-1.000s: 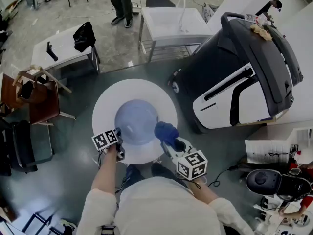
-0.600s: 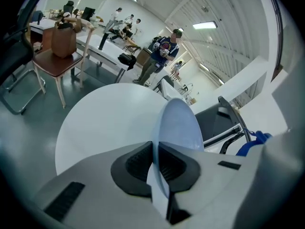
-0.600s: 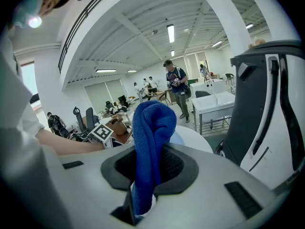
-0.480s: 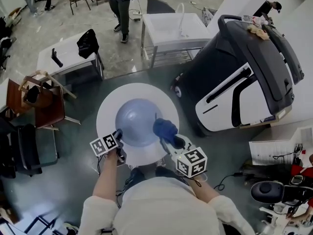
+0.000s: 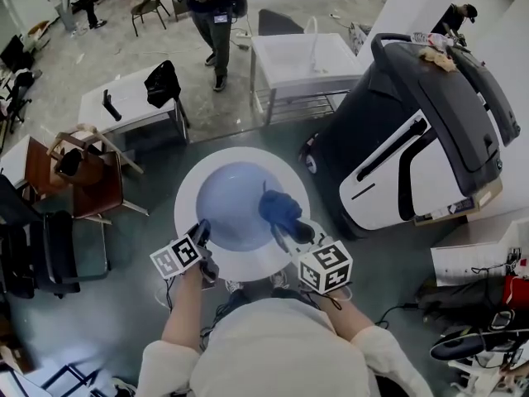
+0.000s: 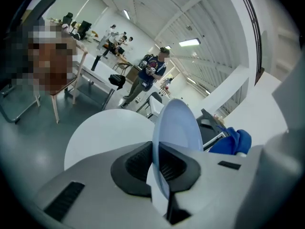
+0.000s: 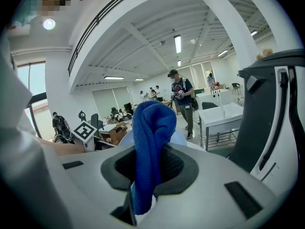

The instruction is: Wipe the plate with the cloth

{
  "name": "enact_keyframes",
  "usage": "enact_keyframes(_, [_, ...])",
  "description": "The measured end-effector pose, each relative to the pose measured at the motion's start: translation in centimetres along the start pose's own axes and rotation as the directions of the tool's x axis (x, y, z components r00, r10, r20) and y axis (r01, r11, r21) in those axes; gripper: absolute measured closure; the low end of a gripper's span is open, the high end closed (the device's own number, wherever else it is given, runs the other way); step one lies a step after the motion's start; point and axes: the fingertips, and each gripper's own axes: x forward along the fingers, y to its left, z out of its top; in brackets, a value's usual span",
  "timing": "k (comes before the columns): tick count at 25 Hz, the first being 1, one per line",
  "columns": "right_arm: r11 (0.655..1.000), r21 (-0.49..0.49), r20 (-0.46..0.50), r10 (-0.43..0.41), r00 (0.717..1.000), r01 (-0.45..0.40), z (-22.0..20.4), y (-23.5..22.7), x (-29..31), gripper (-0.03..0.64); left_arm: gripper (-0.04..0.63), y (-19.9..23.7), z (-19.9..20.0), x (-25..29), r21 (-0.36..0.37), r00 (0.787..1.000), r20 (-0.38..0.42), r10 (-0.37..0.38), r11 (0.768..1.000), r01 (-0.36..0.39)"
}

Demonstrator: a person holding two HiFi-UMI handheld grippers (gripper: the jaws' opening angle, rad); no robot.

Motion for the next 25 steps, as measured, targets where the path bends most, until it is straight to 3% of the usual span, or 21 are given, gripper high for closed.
enact_keyframes(16, [0.996, -0.058, 0.1, 0.068, 0.993, -0.063, 3.6, 2.0, -0.1, 0.528, 0.552, -6.0, 2.1, -6.1, 0.106, 0.99, 0.11, -0.083, 0.992, 0.072])
enact_keyframes(25, [0.993, -0.091, 0.111, 0.082, 0.99, -0.072, 4.4, 2.3, 0.2, 0.528, 0.552, -8.2, 2.2, -7.4, 0.182, 0.984, 0.145, -0.102, 0.98, 0.075])
